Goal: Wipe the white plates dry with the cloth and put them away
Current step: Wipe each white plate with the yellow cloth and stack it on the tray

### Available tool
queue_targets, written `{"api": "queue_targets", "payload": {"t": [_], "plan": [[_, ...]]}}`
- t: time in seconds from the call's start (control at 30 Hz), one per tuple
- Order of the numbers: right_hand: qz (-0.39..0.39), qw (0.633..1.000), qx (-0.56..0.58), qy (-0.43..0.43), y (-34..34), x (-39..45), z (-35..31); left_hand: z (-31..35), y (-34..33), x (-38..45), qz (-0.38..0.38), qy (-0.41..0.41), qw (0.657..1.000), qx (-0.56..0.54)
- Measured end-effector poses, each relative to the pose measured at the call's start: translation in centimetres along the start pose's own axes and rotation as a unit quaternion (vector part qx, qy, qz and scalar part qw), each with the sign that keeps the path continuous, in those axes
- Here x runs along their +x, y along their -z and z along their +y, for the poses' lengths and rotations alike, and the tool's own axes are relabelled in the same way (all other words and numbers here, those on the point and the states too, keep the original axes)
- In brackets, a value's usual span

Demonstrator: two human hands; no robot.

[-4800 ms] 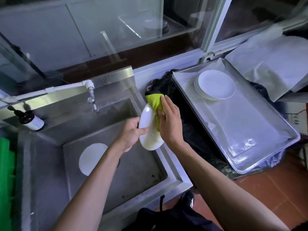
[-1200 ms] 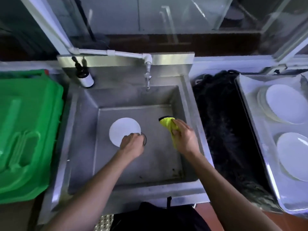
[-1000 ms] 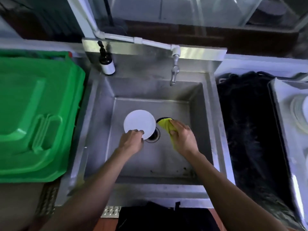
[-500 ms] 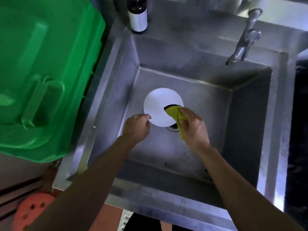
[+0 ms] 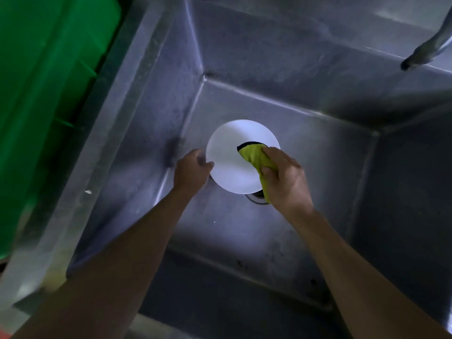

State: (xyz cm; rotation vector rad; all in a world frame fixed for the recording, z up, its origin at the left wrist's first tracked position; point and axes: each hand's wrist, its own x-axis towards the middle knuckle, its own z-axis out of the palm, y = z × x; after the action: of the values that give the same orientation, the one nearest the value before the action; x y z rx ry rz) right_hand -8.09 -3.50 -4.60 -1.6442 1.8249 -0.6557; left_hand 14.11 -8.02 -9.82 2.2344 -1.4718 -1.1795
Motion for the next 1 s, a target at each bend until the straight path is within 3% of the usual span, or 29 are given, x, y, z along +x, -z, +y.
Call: {"api": "queue_targets", "payload": {"t": [0.53, 0.8, 1.0], "plan": [[-0.037, 0.999, 0.012, -0.033, -1.6, -0.8, 3.0, -1.7, -4.0, 0.2, 0.094, 0.043, 0.991, -0.087], [-0.027, 1.0, 0.009, -0.013, -1.5, -1.7, 3.1, -1.6, -4.3, 0.7, 0.08, 0.128, 0.975, -0.164], [-0.029, 1.0, 0.007, -0.01, -0.7, -2.6, 2.8, -1.3, -4.2, -0.1, 0.023, 0.201, 0.943, -0.263]]}}
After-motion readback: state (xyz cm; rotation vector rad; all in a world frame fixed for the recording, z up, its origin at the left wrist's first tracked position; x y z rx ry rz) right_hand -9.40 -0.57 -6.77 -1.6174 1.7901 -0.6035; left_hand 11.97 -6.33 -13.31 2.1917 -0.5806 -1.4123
